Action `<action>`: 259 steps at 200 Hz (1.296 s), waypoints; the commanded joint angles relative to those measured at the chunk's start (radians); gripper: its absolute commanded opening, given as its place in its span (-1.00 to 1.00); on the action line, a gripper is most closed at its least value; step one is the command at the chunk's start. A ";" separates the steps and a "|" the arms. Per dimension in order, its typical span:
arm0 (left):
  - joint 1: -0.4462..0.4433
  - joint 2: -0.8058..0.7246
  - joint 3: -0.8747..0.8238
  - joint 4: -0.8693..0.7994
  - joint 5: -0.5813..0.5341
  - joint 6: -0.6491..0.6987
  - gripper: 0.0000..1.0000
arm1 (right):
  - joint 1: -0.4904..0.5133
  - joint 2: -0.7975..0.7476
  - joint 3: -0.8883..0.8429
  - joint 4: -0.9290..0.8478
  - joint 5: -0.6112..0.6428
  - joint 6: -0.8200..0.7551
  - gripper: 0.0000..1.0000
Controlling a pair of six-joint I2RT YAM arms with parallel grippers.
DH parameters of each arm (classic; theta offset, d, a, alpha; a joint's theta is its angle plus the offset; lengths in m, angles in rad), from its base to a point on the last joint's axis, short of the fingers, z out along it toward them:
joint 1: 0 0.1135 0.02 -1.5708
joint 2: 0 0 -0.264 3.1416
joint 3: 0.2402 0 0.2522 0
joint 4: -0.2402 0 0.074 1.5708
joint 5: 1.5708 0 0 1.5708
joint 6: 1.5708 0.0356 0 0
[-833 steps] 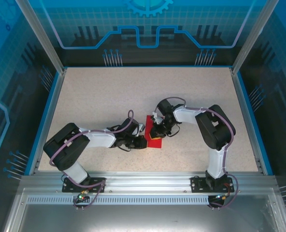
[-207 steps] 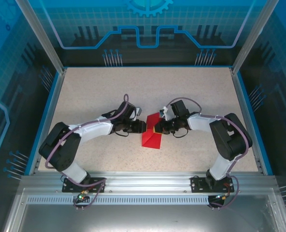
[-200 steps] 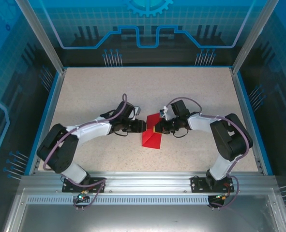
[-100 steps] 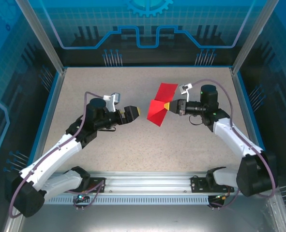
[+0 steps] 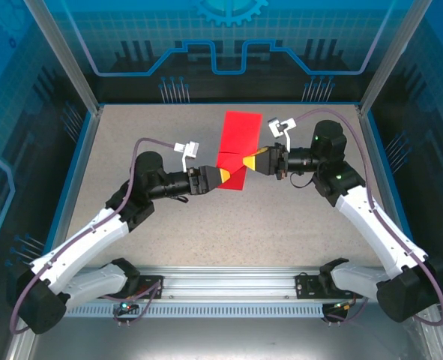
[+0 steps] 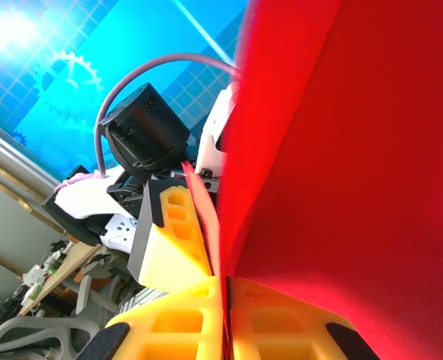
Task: Fold a paper plane with a square sheet of paper (fold left side to right side)
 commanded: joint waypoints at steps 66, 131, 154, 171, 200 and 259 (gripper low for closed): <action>-0.014 -0.031 0.030 0.109 0.039 -0.022 -0.21 | 0.014 -0.009 0.018 -0.054 -0.005 0.016 -0.81; -0.015 -0.017 0.042 0.056 0.024 0.011 -0.70 | 0.001 -0.005 0.010 -0.111 0.010 -0.012 -0.69; -0.017 -0.015 0.058 -0.017 -0.016 0.051 -0.81 | -0.012 -0.011 0.035 -0.249 0.049 -0.097 -0.50; -0.032 -0.018 0.092 -0.162 -0.101 0.135 -0.86 | -0.041 -0.023 0.060 -0.407 0.113 -0.188 -0.24; -0.135 0.005 0.195 -0.530 -0.472 0.321 -0.94 | -0.133 -0.059 0.100 -0.723 0.393 -0.345 0.16; -0.347 0.432 0.546 -1.228 -1.250 0.264 -1.00 | -0.294 -0.135 -0.002 -0.940 0.899 -0.398 0.95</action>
